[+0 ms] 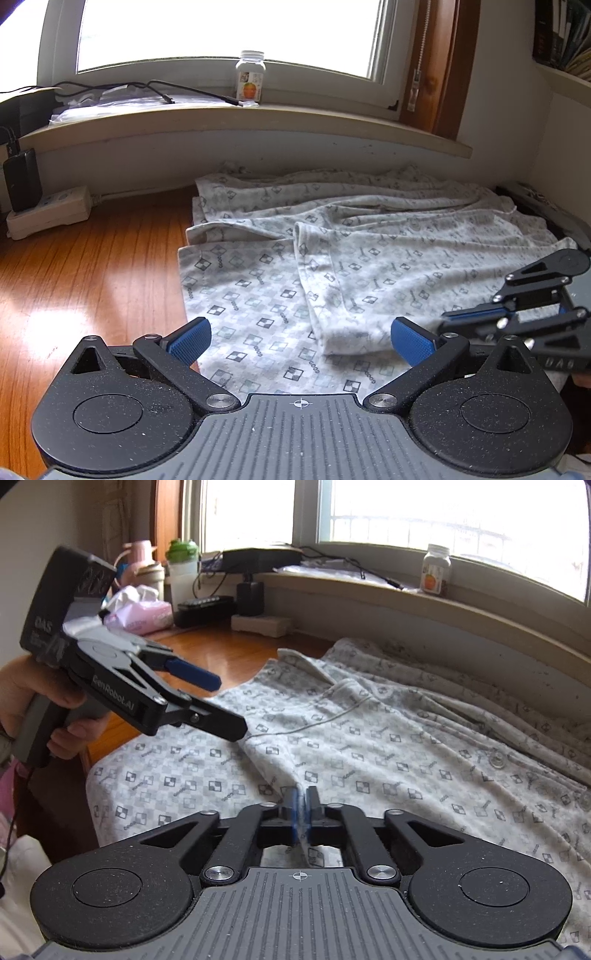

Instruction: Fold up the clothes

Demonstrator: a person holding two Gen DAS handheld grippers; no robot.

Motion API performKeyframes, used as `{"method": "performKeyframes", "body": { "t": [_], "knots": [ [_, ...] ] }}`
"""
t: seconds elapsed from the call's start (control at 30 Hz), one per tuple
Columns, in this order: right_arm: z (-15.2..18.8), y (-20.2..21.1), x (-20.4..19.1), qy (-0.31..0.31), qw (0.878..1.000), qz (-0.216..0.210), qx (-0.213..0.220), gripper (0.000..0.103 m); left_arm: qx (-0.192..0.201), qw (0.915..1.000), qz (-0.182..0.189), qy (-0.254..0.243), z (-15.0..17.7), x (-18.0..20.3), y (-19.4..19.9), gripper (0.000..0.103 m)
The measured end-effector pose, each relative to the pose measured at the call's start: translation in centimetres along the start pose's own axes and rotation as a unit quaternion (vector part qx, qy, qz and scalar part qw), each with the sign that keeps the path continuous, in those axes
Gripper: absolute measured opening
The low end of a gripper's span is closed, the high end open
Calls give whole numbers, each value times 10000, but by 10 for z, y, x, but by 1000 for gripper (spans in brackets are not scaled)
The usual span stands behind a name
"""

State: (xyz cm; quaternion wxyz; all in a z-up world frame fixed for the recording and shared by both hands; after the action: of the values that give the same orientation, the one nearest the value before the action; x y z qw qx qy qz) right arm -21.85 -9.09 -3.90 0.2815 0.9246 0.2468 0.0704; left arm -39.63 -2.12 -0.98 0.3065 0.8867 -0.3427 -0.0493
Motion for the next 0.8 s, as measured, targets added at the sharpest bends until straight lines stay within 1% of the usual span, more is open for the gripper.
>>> {"method": "performKeyframes", "body": {
  "t": [0.1, 0.2, 0.3, 0.37, 0.43, 0.47, 0.5, 0.53, 0.57, 0.6, 0.63, 0.67, 0.7, 0.73, 0.77, 0.8],
  "knots": [
    [-7, 23, 23, -142, 9990, 299, 316, 1, 38, 10000, 51, -14, -2, 3, 0, 103],
    [-14, 64, 63, -276, 9942, 834, 615, 1, 68, 9999, 97, -126, -8, 13, -4, 103],
    [-11, 123, 116, -385, 9831, 1609, 779, 1, 79, 9995, 168, -257, -13, 27, -12, 103],
    [-1, 164, 154, -409, 9707, 2248, 751, 1, 70, 9991, 235, -352, -17, 38, -19, 103],
    [14, 207, 196, -452, 9528, 2933, 644, 1, 71, 9987, 291, -420, -21, 48, -27, 103],
    [25, 231, 216, -475, 9410, 3301, 583, 1, 68, 9985, 319, -444, -22, 53, -31, 103],
    [39, 254, 238, -468, 9250, 3741, 477, 1, 65, 9983, 348, -468, -24, 58, -34, 103],
    [54, 276, 261, -430, 9048, 4224, 326, 1, 62, 9981, 376, -492, -26, 63, -38, 103],
    [68, 298, 284, -391, 8819, 4694, 175, 1, 59, 9978, 404, -516, -28, 68, -41, 103],
    [85, 320, 304, -479, 8577, 5119, 63, 2, 56, 9976, 432, -540, -30, 74, -45, 103],
    [105, 338, 323, -773, 8385, 5394, -15, 2, 53, 9973, 460, -564, -32, 79, -49, 103],
    [125, 352, 341, -1148, 8232, 5559, -96, 6, 31, 9970, 521, -566, -33, 84, -52, 103],
    [141, 363, 355, -1436, 8125, 5648, -142, 9, 1, 9967, 552, -590, -34, 88, -56, 103],
    [153, 366, 362, -1592, 8103, 5638, -124, 9, -29, 9964, 582, -615, -35, 92, -60, 103],
    [158, 364, 363, -1667, 8144, 5558, -81, 9, -53, 9961, 570, -668, -35, 95, -64, 103],
    [160, 357, 362, -1712, 8215, 5439, -39, 10, -78, 9958, 556, -723, -36, 98, -69, 103]
  ]
}}
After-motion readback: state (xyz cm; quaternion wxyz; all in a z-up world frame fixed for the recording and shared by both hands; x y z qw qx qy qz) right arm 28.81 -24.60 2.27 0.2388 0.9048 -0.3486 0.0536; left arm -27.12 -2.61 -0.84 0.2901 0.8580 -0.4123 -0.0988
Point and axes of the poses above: each gripper's, at about its wrist camera, not at the fingertips, and y roughly against the way its jaws point, x to its right, z to its underside, the point moved 7 cm from there along -y, roughly the way its jaws point
